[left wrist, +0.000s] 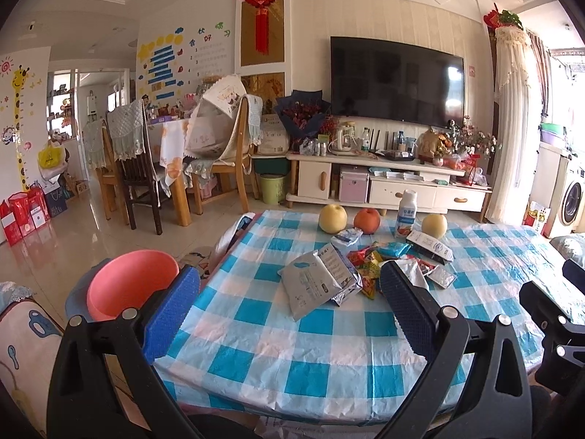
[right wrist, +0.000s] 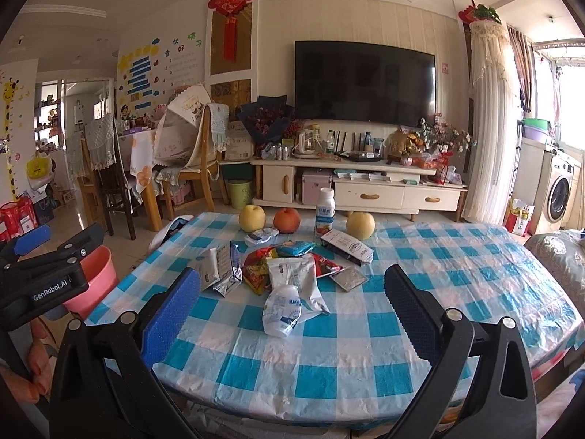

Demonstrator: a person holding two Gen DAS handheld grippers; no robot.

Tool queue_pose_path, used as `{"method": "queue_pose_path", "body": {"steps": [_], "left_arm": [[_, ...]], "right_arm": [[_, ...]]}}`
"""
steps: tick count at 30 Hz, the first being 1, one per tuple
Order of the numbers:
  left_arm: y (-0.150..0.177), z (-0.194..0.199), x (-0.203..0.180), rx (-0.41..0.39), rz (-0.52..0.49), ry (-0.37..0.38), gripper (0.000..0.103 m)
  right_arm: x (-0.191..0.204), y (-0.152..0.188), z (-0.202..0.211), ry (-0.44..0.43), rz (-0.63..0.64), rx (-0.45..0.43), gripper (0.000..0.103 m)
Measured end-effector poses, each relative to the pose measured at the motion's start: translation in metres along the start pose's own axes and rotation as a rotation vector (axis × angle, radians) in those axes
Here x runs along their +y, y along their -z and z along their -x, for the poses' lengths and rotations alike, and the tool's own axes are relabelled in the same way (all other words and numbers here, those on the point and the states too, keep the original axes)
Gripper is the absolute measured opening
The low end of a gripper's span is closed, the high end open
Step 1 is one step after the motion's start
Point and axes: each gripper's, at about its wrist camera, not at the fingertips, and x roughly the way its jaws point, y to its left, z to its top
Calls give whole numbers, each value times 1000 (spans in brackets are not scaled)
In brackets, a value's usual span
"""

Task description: Collect trash

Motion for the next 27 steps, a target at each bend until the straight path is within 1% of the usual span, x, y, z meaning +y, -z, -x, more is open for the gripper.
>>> {"method": "queue_pose_path", "body": {"steps": [2, 8, 12, 16, 18, 22, 24, 27], "left_arm": [[9, -19, 3, 42, 20, 24, 99], [32, -78, 13, 158, 112, 125, 99], [41, -120, 13, 235, 199, 192, 99], [49, -164, 16, 303, 313, 222, 99], [52, -187, 15, 331, 351, 221, 99], [59, -227, 18, 367, 430, 220, 99], [61, -243, 19, 380, 447, 227, 99], [62, -261, 17, 388, 444, 245, 99]], "right_arm": [[-5, 14, -22, -13, -4, 42, 99], [-25, 63, -94, -41, -44, 226, 99], [-39, 78, -132, -99, -84, 305, 99], [-54, 87, -165, -148, -156, 366, 99], [-58, 89, -178, -196, -201, 387, 99], [-58, 84, -194, -278, -243, 391, 98], [-56, 82, -200, -294, -240, 390, 98], [-51, 78, -209, -316, -237, 394, 97]]}}
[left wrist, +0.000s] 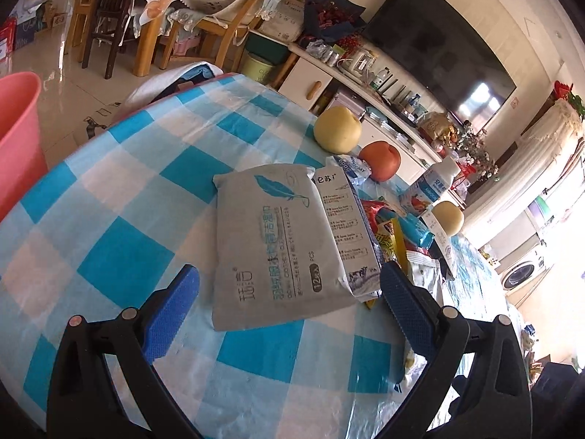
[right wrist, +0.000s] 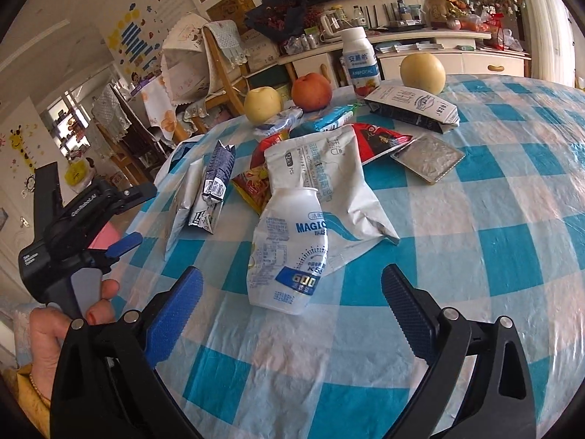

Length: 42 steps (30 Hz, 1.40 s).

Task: Collect trash
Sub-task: 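Grasp the grey wipes packet with the left gripper while the right grasps the white yogurt pouch, then carry the wipes packet and yogurt pouch to the pink bucket and release both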

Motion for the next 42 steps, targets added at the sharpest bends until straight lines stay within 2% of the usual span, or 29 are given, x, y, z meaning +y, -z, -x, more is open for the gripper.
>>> {"method": "queue_pose_path", "body": {"steps": [3, 5, 6, 11, 15, 17, 21, 23, 25, 27, 35, 42], "left_arm": [[-5, -15, 3, 12, -4, -16, 99], [-9, -24, 6, 22, 6, -18, 99], [-12, -27, 7, 26, 8, -21, 99], [-20, -46, 13, 66, 26, -37, 99], [-21, -53, 5, 73, -27, -75, 99], [-22, -53, 4, 69, -34, -76, 91], [-23, -52, 7, 68, -50, -88, 85], [-24, -50, 9, 66, -55, -95, 82], [-25, -49, 11, 65, -60, -92, 79], [-26, -47, 14, 65, -60, -86, 79], [-28, -36, 30, 54, -29, -59, 77], [-36, -14, 40, -13, -3, -43, 77]], "right_arm": [[7, -3, -9, 14, 35, 7, 96], [11, -3, -15, 16, 59, 12, 90], [13, -2, -18, 16, 70, 19, 84], [18, -2, -35, 48, 110, 49, 83], [17, 1, -47, 101, 131, 74, 83], [18, 1, -52, 141, 149, 78, 83], [17, 1, -58, 204, 173, 74, 73], [16, 0, -59, 222, 177, 71, 68], [16, 0, -60, 233, 180, 75, 57], [14, 1, -60, 245, 181, 75, 54], [15, 0, -50, 258, 177, 54, 53], [24, -2, -34, 273, 213, 7, 53]]}}
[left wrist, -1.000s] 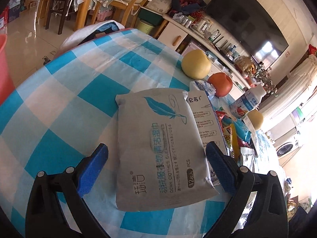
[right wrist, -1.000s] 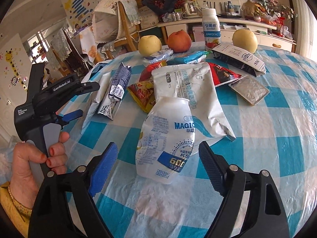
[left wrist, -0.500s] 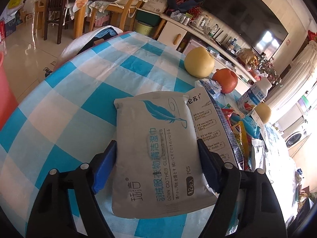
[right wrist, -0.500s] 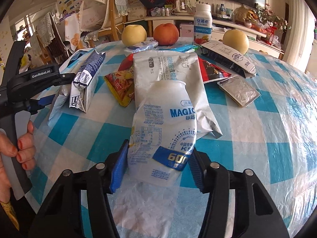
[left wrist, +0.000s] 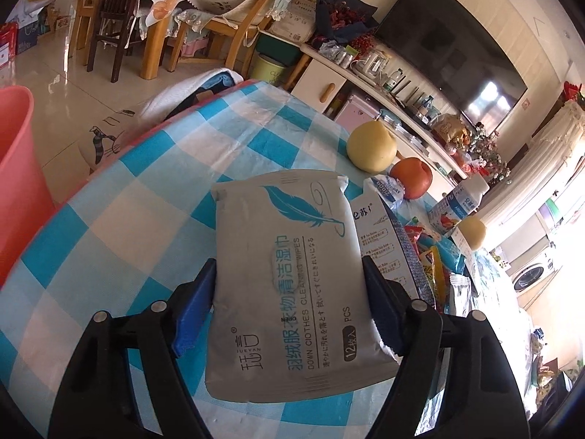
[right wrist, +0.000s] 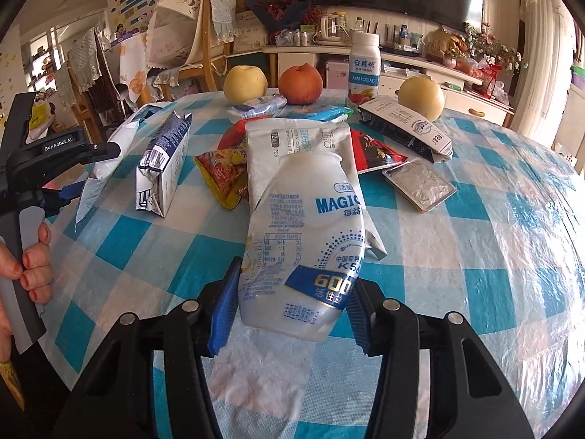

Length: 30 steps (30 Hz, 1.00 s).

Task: Collect trash
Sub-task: 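Carry the wipes packet and yogurt pouch to the pink bucket and release both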

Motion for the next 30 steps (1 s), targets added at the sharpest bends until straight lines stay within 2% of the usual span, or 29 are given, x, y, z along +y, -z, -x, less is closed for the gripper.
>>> {"method": "queue_pose_path", "body": {"steps": [3, 7, 13, 20, 26, 30], "left_arm": [[-6, 13, 8, -50, 17, -17, 77], [-13, 33, 22, -133, 31, -85, 77], [-28, 67, 52, -264, 96, -197, 77], [-45, 106, 99, -389, 216, -353, 77], [-58, 132, 155, -408, 343, -519, 77], [-62, 150, 198, -401, 449, -565, 77]], "right_arm": [[5, -5, 11, -3, 6, -28, 53], [19, -13, 21, -26, 20, -48, 53], [65, -34, 27, -120, 50, -59, 53], [161, -77, 27, -324, 141, -67, 53], [258, -106, 14, -518, 244, -32, 53], [317, -120, 0, -614, 297, -8, 53]]}}
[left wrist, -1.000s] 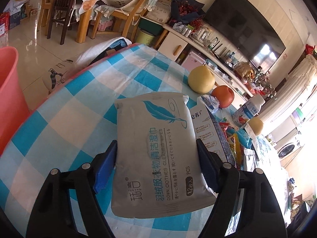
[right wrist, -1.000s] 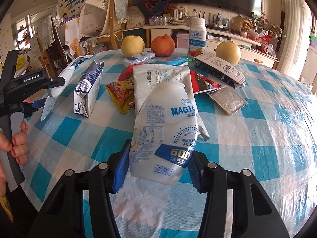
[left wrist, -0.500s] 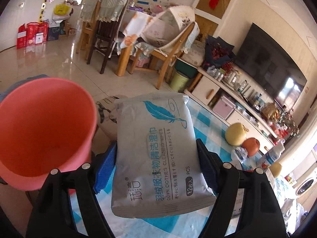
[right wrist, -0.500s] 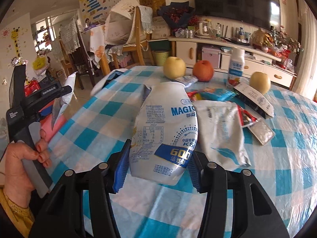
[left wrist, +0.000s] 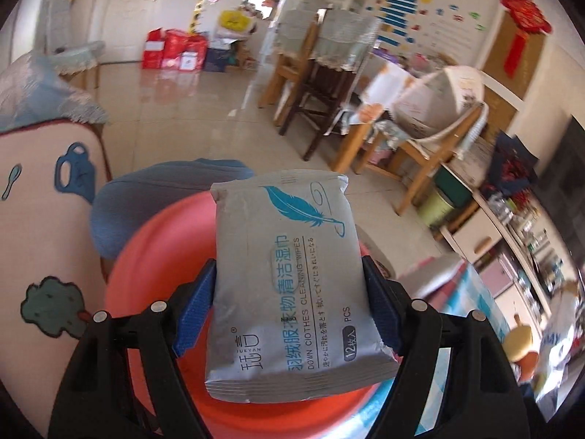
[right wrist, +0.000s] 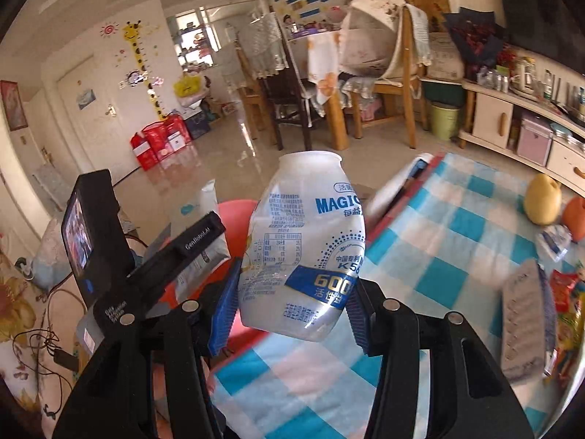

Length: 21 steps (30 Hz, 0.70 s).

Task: Collect trash
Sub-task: 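Carry the wipes packet and yogurt pouch to the pink bucket and release both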

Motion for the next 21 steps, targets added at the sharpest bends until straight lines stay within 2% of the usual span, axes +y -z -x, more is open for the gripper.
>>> {"method": "queue_pose_path", "body": {"steps": [5, 9, 11, 13, 16, 19, 21], "left_arm": [[-17, -15, 46, 42, 82, -60, 77], [-22, -22, 57, 62, 91, -71, 76], [-19, -22, 58, 57, 96, -70, 75], [-18, -24, 54, 49, 94, -65, 75], [-16, -26, 46, 43, 79, -39, 76], [-13, -22, 39, -3, 52, -17, 78], [-10, -13, 30, -69, 19, 9, 81]], "right_arm": [[27, -21, -55, -95, 28, 51, 53], [33, -27, -92, -123, 26, 98, 54], [29, -30, -103, -152, -13, 106, 59], [27, -30, -105, -130, -35, 91, 75], [17, -27, -97, -130, -85, 64, 85], [4, -22, -82, -99, -129, 35, 89], [-4, -16, -69, -73, -148, 26, 89]]}}
